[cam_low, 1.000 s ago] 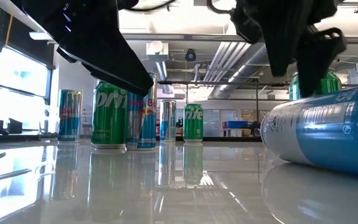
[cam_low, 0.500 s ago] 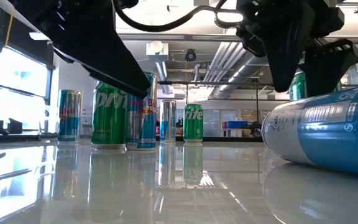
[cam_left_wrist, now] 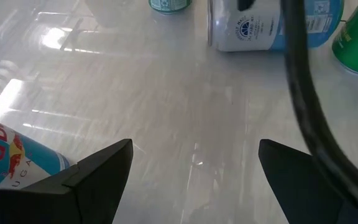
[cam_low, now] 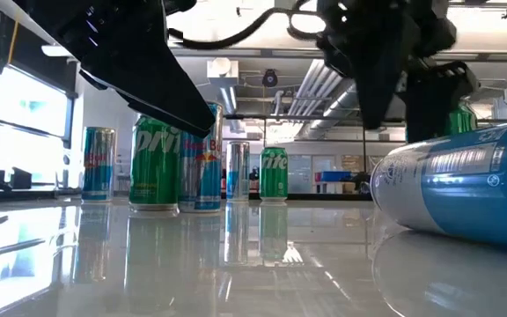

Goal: Sort soda cans
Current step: Put the blue white soda can into the top right transparent bin

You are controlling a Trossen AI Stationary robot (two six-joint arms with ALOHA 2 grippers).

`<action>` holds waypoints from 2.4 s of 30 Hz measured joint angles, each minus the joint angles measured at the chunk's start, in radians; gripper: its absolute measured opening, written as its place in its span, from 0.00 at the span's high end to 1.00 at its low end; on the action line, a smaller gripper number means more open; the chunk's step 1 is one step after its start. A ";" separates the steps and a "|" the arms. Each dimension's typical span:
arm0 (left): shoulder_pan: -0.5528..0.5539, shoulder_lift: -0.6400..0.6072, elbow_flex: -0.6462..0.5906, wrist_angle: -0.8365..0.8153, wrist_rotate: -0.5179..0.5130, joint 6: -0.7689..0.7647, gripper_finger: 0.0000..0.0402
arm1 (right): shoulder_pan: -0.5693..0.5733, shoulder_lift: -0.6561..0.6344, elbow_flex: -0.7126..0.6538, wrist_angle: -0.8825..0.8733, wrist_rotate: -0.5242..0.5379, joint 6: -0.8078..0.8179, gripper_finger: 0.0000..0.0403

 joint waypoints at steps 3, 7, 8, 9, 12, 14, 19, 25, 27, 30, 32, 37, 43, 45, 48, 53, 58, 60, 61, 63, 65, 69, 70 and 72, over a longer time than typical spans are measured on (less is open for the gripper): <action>0.000 0.000 0.000 0.001 0.000 0.000 0.14 | 0.013 -0.004 0.046 -0.030 0.026 -0.001 0.15; 0.000 0.000 0.000 0.000 0.000 0.000 0.14 | 0.033 -0.003 0.078 -0.059 0.055 -0.045 0.15; 0.000 0.000 0.000 0.000 0.000 0.000 0.14 | 0.037 -0.004 0.085 -0.050 0.059 -0.068 0.15; 0.000 0.000 0.000 0.000 0.000 0.000 0.14 | 0.042 -0.004 0.089 -0.040 0.063 -0.092 0.15; 0.002 0.000 0.000 0.001 0.000 0.000 0.14 | 0.057 -0.001 0.090 0.037 0.064 -0.149 0.15; 0.003 0.000 0.000 0.001 -0.001 -0.001 0.14 | 0.063 0.011 0.091 0.099 0.069 -0.167 0.15; 0.004 0.000 0.000 -0.002 0.000 -0.003 0.14 | 0.066 0.088 0.092 0.083 0.068 -0.136 0.15; 0.004 0.000 0.000 -0.003 0.002 -0.003 0.14 | 0.077 0.114 0.092 0.012 0.063 -0.096 0.15; 0.004 0.000 0.000 0.001 0.001 -0.003 0.14 | 0.079 0.114 0.094 0.009 0.072 -0.094 0.15; 0.005 0.000 0.000 0.000 0.001 -0.006 0.14 | 0.080 0.114 0.115 -0.015 0.074 -0.113 0.15; 0.006 0.000 0.000 0.000 0.001 -0.011 0.14 | 0.079 0.114 0.141 -0.046 0.083 -0.120 0.15; 0.007 0.000 0.000 0.001 0.000 -0.019 0.14 | 0.080 0.114 0.211 -0.178 0.070 -0.177 0.15; 0.007 0.000 0.000 0.000 0.000 -0.019 0.14 | 0.080 0.113 0.204 -0.227 -0.048 -0.257 0.15; 0.007 0.000 0.000 -0.002 0.000 -0.019 0.14 | 0.081 0.113 0.188 -0.227 -0.079 -0.265 0.15; 0.007 0.000 0.000 -0.001 0.000 -0.019 0.14 | 0.081 0.113 0.163 -0.208 -0.080 -0.278 0.15; 0.011 0.000 0.000 -0.002 0.001 -0.019 0.14 | 0.076 0.110 0.127 -0.124 -0.036 -0.299 0.15; 0.011 0.000 0.000 -0.002 0.001 -0.019 0.14 | 0.044 0.113 0.122 -0.007 0.149 -0.327 0.15; 0.011 0.000 0.000 -0.005 0.000 -0.024 0.14 | 0.035 0.112 0.131 0.061 0.216 -0.367 0.15; 0.011 0.000 0.000 -0.010 0.000 -0.029 0.14 | 0.030 0.112 0.141 0.077 0.235 -0.390 0.15; 0.011 -0.005 0.000 -0.038 0.000 -0.050 0.14 | 0.024 0.112 0.166 0.079 0.246 -0.424 0.15; 0.005 -0.011 0.000 -0.071 0.004 -0.082 0.14 | 0.023 0.112 0.193 0.063 0.241 -0.437 0.15; -0.015 -0.017 0.000 -0.127 0.053 -0.138 0.14 | 0.025 0.111 0.222 -0.004 0.173 -0.367 0.15; -0.020 -0.017 0.000 -0.131 0.067 -0.155 0.14 | 0.030 0.111 0.222 -0.020 0.149 -0.345 0.15; -0.025 -0.017 0.000 -0.133 0.098 -0.185 0.14 | 0.045 0.111 0.221 -0.041 0.114 -0.328 0.15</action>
